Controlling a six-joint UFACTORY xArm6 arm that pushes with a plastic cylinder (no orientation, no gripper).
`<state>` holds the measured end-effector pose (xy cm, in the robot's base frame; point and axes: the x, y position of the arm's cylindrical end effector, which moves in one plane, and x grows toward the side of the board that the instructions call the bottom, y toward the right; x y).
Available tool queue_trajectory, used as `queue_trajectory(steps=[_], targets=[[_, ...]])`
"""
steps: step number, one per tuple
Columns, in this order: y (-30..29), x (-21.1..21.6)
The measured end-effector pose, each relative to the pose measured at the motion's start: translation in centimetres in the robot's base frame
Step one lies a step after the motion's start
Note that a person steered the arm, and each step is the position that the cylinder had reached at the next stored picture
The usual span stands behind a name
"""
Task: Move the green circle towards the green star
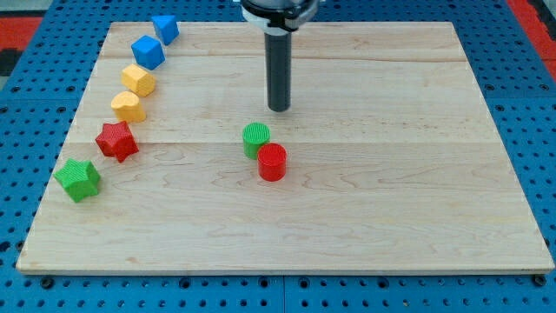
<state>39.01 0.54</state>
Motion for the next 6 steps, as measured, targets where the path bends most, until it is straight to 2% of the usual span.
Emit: queue_trajectory(steps=[1, 2, 4, 6], targets=[[-0.4, 4.1], [-3.2, 7.2], [-6.5, 5.6], [-12.1, 7.4]])
